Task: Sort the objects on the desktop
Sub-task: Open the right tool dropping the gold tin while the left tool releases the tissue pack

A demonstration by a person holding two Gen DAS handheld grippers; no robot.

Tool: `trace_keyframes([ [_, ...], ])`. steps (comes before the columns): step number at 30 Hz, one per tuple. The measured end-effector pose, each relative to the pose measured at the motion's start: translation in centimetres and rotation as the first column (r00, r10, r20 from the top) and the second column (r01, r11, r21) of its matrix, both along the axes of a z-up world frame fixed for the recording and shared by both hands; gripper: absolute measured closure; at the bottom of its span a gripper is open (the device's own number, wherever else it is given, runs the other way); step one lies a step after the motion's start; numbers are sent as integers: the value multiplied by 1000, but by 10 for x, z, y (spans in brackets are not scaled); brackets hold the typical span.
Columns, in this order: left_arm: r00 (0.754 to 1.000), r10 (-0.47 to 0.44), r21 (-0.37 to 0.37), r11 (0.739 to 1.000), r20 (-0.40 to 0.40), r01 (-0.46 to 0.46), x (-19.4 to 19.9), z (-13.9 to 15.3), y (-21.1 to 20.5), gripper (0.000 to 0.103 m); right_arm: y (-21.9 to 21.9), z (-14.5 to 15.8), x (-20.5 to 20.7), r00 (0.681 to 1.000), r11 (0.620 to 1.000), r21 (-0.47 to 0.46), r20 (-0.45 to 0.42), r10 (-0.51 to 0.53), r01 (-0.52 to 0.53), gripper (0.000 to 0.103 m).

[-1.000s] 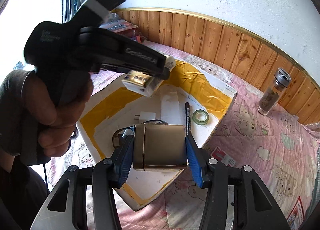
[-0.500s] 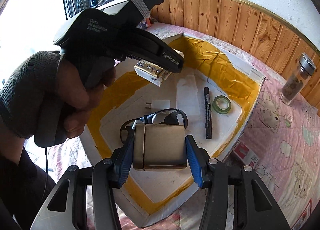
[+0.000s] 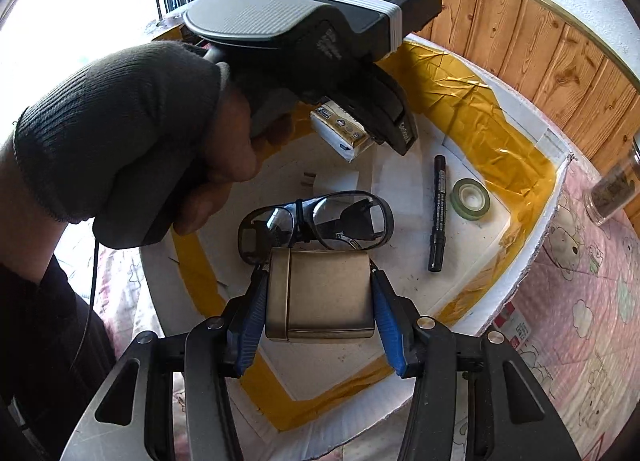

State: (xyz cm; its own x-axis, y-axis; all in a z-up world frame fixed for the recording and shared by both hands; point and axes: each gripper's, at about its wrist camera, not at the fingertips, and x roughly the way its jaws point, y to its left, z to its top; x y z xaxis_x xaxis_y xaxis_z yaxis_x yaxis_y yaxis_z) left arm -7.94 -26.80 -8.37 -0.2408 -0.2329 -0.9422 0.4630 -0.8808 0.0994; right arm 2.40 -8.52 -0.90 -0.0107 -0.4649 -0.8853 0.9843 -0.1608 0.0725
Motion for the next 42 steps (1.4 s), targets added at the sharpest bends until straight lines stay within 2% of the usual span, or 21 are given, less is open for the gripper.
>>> trace_keyframes([
  [6,1000,-5,-7,1000,13,5,-3,-6,-1,48,-1,-2,-1,1000,1000,-2,-12,13,-13,51],
  [10,1000,-10,23,1000,3,10,-2,-2,-1,48,-1,-2,-2,1000,1000,-5,-8,8,-8,51],
  [19,999,-35,-33,999,10,35,3,12,3,48,2,2,-6,999,1000,-21,43,-14,15,44],
  [25,1000,-19,-7,1000,-19,19,12,21,-2,48,3,5,-6,996,999,-30,84,-30,33,43],
  [31,999,-34,-45,998,-42,32,17,31,1,47,5,8,0,995,999,-34,91,-30,33,43],
  [33,1000,-16,-44,999,-24,15,18,27,-1,47,6,10,3,995,999,-39,96,-33,37,43],
  [36,997,-38,-50,998,-68,34,22,40,8,47,9,13,6,995,998,-43,92,-31,35,43],
  [42,998,-26,-89,996,-53,22,30,45,7,47,17,17,8,995,998,-52,93,-40,45,43],
])
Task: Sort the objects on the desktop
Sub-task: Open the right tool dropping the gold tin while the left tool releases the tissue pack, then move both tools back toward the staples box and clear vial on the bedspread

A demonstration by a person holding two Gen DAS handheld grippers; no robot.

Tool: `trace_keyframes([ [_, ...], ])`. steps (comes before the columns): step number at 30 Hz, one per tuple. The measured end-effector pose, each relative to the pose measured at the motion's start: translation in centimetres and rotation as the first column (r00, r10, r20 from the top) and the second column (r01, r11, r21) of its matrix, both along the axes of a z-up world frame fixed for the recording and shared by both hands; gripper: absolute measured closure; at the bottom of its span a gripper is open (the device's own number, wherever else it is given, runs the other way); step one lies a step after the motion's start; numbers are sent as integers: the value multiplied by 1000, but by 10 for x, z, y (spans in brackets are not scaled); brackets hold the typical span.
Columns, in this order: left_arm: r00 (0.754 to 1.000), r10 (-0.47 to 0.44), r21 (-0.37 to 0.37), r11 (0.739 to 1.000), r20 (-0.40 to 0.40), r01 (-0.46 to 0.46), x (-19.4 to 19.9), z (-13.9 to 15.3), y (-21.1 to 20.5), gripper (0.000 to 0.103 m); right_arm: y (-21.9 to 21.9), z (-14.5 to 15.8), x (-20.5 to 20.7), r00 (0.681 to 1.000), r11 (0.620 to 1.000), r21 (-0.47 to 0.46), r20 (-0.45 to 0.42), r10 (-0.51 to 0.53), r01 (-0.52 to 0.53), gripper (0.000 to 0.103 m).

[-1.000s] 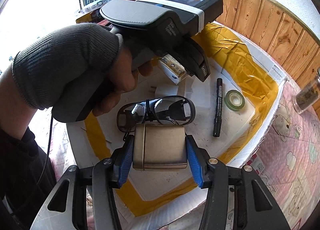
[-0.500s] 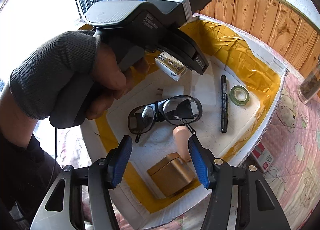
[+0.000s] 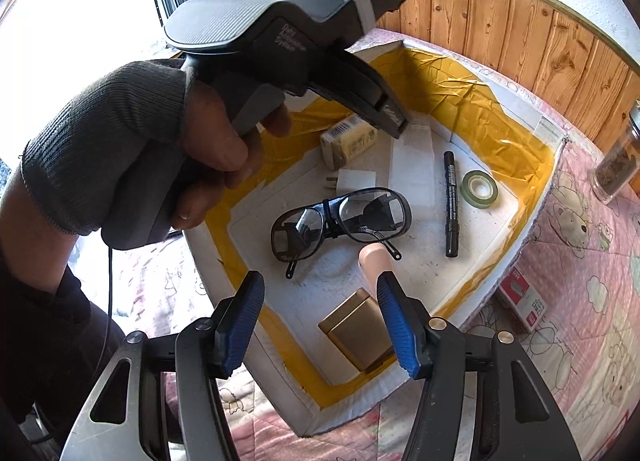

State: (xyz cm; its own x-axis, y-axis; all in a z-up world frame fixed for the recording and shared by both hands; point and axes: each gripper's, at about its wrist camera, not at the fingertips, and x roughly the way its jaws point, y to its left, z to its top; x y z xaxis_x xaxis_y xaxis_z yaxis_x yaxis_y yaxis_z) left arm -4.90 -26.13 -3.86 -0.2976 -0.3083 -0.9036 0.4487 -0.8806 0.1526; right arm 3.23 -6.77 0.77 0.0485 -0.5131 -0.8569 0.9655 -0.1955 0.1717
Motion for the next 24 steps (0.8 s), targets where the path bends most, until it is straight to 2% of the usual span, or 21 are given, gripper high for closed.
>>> trace_keyframes([
  [9,995,38,29,999,-95,-36,22,31,-2,47,17,8,-2,999,999,-25,-11,-33,32,43],
  [19,983,-52,-4,999,-177,52,40,57,45,47,43,27,-13,995,991,-90,-18,-102,100,43],
  [24,971,-92,4,995,-218,95,45,68,64,47,61,41,-21,990,982,-127,-28,-141,136,43],
])
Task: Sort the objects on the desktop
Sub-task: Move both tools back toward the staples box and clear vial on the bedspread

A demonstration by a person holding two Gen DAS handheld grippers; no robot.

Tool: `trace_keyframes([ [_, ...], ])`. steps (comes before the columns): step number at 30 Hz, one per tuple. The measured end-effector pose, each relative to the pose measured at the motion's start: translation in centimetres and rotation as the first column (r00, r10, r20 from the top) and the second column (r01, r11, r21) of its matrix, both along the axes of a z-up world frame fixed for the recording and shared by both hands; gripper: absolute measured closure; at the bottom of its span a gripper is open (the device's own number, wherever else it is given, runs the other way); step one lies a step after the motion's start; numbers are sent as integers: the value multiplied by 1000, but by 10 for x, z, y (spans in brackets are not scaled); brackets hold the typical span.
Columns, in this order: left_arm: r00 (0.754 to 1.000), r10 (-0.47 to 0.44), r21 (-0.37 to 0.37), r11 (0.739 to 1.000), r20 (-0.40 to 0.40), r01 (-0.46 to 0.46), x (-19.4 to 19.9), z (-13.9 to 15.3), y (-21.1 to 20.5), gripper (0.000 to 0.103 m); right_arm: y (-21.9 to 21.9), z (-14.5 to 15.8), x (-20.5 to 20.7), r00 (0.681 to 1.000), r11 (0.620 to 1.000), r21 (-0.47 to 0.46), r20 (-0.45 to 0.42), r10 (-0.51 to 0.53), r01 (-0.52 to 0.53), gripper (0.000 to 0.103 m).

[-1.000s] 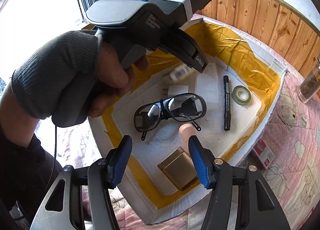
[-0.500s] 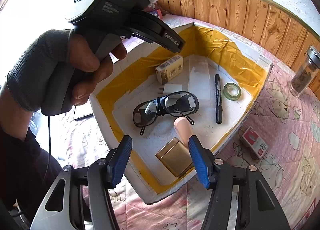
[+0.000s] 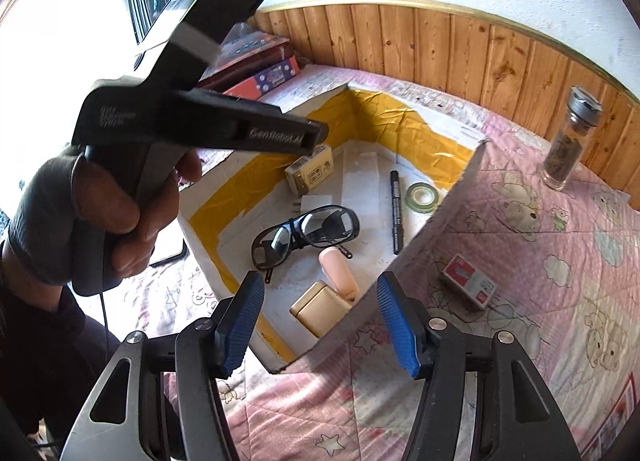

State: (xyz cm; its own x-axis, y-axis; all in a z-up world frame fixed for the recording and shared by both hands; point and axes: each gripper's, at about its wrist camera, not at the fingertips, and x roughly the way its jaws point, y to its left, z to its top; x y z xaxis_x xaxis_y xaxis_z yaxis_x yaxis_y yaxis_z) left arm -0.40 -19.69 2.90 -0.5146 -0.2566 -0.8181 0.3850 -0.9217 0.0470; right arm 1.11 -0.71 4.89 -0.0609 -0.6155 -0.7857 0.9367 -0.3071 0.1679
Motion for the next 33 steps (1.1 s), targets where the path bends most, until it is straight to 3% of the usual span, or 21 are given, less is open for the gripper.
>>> trace_keyframes([
  [14,986,-139,52,988,-95,145,0,22,62,47,61,17,-34,993,992,-48,3,-119,119,43],
  [25,958,-282,154,946,-39,285,-27,-7,141,47,129,26,-99,941,941,-43,-31,-337,336,43],
  [29,971,-239,145,960,-5,238,-33,-16,151,47,138,16,-119,931,932,11,-57,-361,362,42],
  [33,990,-126,193,972,-59,135,-30,1,125,47,112,-19,-126,960,954,130,-108,-257,270,42],
])
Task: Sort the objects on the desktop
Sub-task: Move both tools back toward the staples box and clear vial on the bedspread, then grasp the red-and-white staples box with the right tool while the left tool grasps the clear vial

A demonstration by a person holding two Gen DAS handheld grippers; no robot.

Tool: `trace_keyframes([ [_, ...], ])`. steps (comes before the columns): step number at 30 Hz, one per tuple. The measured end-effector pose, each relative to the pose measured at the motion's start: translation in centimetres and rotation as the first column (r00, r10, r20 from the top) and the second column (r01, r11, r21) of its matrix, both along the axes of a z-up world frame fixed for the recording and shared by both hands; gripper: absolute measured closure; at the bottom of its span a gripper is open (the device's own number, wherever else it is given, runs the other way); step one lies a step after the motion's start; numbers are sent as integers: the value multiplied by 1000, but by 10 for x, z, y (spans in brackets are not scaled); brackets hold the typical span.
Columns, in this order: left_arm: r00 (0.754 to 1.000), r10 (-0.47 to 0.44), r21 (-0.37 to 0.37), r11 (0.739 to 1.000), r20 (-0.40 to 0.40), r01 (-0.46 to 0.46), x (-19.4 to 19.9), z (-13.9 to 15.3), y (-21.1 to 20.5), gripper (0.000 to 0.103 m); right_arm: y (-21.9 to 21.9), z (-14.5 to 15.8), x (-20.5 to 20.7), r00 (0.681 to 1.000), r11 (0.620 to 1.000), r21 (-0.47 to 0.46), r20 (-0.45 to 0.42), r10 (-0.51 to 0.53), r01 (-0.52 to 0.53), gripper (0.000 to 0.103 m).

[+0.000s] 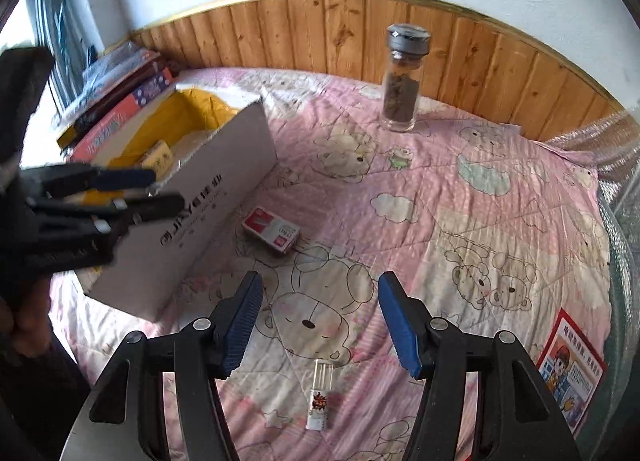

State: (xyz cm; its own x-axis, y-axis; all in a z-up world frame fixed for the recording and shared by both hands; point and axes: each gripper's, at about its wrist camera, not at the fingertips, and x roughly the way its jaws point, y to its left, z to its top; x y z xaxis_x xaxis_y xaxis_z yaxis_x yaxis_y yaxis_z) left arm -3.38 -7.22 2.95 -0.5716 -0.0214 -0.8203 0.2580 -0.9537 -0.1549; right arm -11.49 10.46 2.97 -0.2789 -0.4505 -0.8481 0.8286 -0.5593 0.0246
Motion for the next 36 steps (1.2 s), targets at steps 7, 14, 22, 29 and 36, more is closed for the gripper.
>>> trace_keyframes([
  [7,999,43,62,997,-3,-43,9,3,-12,47,-64,-66,-3,986,979,128,-30,162,-157,35],
  [14,1000,19,54,998,16,-20,15,-2,-6,47,-118,-107,-12,974,960,187,-50,221,-208,29],
  [22,1000,-18,73,997,26,16,17,-7,2,47,-120,-127,-19,978,958,195,50,203,-209,61],
  [29,979,-186,195,966,82,167,9,-32,68,47,-52,-74,-58,999,989,146,22,29,-32,61],
  [36,924,-296,188,949,242,254,-5,-106,152,47,54,11,-88,977,977,-16,12,-212,213,61],
])
